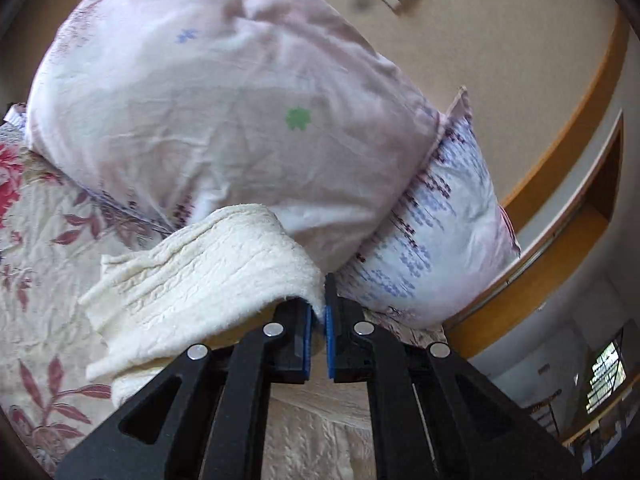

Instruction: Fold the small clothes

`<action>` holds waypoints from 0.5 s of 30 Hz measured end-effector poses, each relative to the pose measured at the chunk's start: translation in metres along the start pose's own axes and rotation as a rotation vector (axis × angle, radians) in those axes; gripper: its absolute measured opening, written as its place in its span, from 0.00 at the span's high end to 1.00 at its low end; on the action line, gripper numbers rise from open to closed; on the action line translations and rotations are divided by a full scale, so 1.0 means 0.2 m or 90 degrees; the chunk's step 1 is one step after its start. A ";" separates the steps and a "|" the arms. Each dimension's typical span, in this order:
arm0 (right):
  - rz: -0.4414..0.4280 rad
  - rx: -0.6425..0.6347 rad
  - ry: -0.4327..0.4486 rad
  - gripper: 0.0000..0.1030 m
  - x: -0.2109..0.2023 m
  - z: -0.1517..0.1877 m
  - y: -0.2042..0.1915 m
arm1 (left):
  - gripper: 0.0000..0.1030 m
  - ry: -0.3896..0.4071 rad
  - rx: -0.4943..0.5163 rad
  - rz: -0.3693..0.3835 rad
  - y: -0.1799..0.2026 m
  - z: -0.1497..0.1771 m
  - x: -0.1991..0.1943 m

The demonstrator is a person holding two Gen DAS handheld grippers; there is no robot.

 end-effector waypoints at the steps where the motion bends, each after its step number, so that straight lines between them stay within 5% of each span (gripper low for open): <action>1: 0.002 0.003 0.001 0.01 -0.01 0.00 0.01 | 0.95 -0.020 0.022 0.012 0.08 0.06 0.07; 8: 0.013 0.020 0.010 0.01 -0.04 0.00 0.09 | 0.95 -0.157 0.141 -0.014 0.28 0.51 0.46; 15: 0.002 0.020 -0.005 0.01 0.00 0.02 0.06 | 0.94 -0.201 0.215 -0.078 0.23 0.67 0.57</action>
Point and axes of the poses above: each gripper's, at about its wrist camera, not at the fingertips, and x roughly the way its jaws point, y to its right, z to its underside, the point moved 7 cm from there along x, roughly the way its jaws point, and after that the axes turned 11 degrees about -z, right-handed, at the moved point
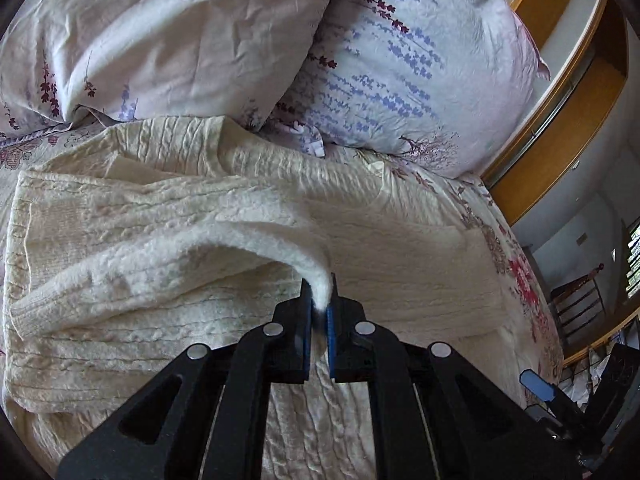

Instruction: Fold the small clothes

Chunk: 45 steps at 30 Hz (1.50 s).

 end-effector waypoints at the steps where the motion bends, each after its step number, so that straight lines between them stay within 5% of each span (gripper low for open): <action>1: -0.001 -0.003 -0.002 0.01 0.01 0.00 -0.01 | 0.92 -0.006 0.006 -0.008 0.00 0.01 0.01; 5: 0.002 -0.023 -0.004 0.01 0.01 -0.01 -0.05 | 0.81 -0.026 0.041 -0.012 -0.01 0.08 0.00; 7: 0.006 -0.050 0.009 0.01 -0.02 -0.05 -0.09 | 0.47 -0.016 0.059 0.000 -0.02 0.11 -0.10; 9: -0.006 -0.086 0.034 0.01 -0.06 -0.11 -0.15 | 0.33 0.028 0.077 -0.007 -0.07 0.13 -0.24; 13: -0.036 -0.209 0.075 0.01 -0.08 -0.24 -0.36 | 0.33 0.115 0.112 -0.111 -0.31 0.16 -0.48; 18: -0.087 -0.411 0.033 0.07 0.13 -0.25 -0.76 | 0.37 0.116 0.096 -0.204 -0.65 0.21 -0.56; 23: -0.125 -0.580 -0.031 0.29 0.43 -0.15 -1.10 | 0.46 0.104 0.122 -0.208 -0.73 0.26 -0.52; 27: -0.149 -0.633 -0.090 0.42 0.62 -0.05 -1.24 | 0.51 0.079 0.129 -0.157 -0.71 0.27 -0.49; 36: -0.081 -0.776 -0.182 0.50 0.91 0.09 -1.29 | 0.51 0.019 0.147 -0.171 -0.71 0.32 -0.41; 39: -0.067 -0.801 -0.203 0.60 0.97 0.11 -1.29 | 0.51 0.015 0.139 -0.174 -0.73 0.31 -0.39; 42: -0.061 -0.795 -0.231 0.92 1.03 0.14 -1.28 | 0.50 0.010 0.130 -0.173 -0.74 0.31 -0.38; 45: -0.085 -0.713 -0.206 0.94 1.00 0.08 -1.26 | 0.50 0.009 0.123 -0.171 -0.75 0.31 -0.37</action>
Point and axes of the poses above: each gripper's, at about its wrist camera, not at the fingertips, and x roughly the way its jaws point, y to its right, z to its underside, the point moved 7 cm from there along x, roughly the way its jaws point, and after that the axes turned 11 degrees about -z, right-handed, at the moved point
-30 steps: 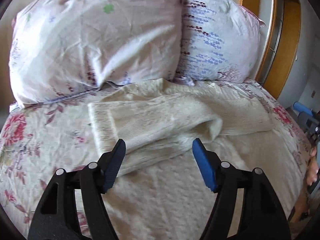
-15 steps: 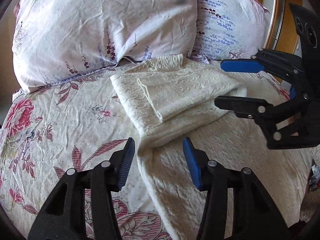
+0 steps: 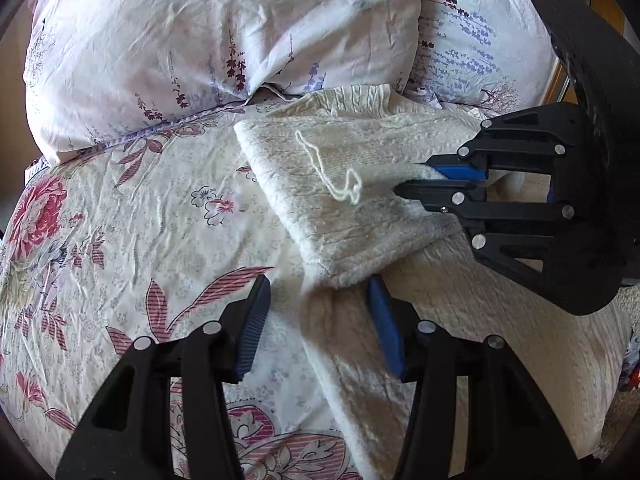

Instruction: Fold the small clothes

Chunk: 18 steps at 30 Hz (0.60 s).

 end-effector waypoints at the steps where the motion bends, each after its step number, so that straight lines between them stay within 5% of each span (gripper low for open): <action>1: -0.011 0.039 0.023 0.94 -0.04 0.00 0.04 | 0.50 0.000 -0.001 0.000 0.00 0.00 0.00; 5: -0.018 0.233 0.148 0.94 -0.30 0.08 0.27 | 0.50 -0.001 -0.006 -0.001 -0.01 0.00 0.00; 10: 0.014 0.540 0.298 0.94 -0.66 0.50 0.63 | 0.50 -0.003 -0.015 -0.005 -0.01 -0.01 0.01; 13: 0.030 0.732 0.317 0.94 -0.72 0.88 0.76 | 0.49 -0.003 -0.012 -0.011 -0.01 -0.02 0.02; 18: -0.066 0.909 0.289 0.93 -0.62 1.22 0.76 | 0.47 -0.004 -0.005 -0.022 -0.01 -0.04 0.03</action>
Point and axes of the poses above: each gripper's, at about its wrist camera, not at the fingertips, and x roughly the way its jaws point, y to its right, z to its underside, the point moved 7 cm from there along x, roughly the way its jaws point, and after that the axes turned 11 degrees about -z, right-handed, at the moved point
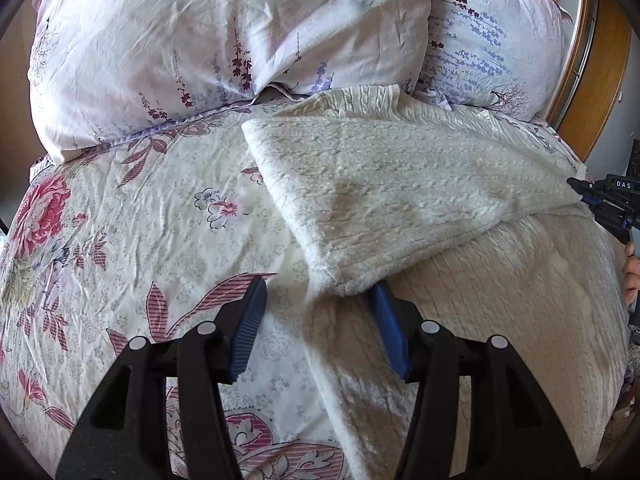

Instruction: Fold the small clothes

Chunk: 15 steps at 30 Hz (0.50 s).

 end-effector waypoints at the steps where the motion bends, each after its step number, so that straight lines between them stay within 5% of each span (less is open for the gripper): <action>1: -0.008 0.023 -0.002 0.90 0.00 0.00 0.02 | 0.47 0.000 0.001 -0.002 0.00 0.00 0.00; 4: -0.029 0.072 0.003 0.74 0.00 -0.03 0.05 | 0.47 -0.001 -0.003 -0.006 0.00 0.00 0.00; 8: -0.004 0.069 0.036 0.72 -0.03 -0.09 0.08 | 0.47 -0.003 -0.006 -0.011 0.00 0.01 0.00; 11: 0.006 0.070 0.031 0.77 0.00 -0.11 0.12 | 0.46 -0.005 -0.008 -0.014 0.00 0.00 0.01; 13: 0.004 0.062 0.024 0.93 0.02 -0.12 0.12 | 0.45 -0.006 -0.010 -0.017 -0.01 0.00 0.01; 15: 0.001 0.047 0.049 0.94 -0.02 -0.15 0.09 | 0.45 -0.007 -0.013 -0.018 -0.01 0.00 0.02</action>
Point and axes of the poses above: each gripper's, at about its wrist camera, not at the fingertips, and x roughly the way its jaws point, y to its right, z to its underside, the point moved 7 cm from there along x, roughly the way its jaws point, and after that the axes turned 11 degrees about -z, right-handed, at the moved point
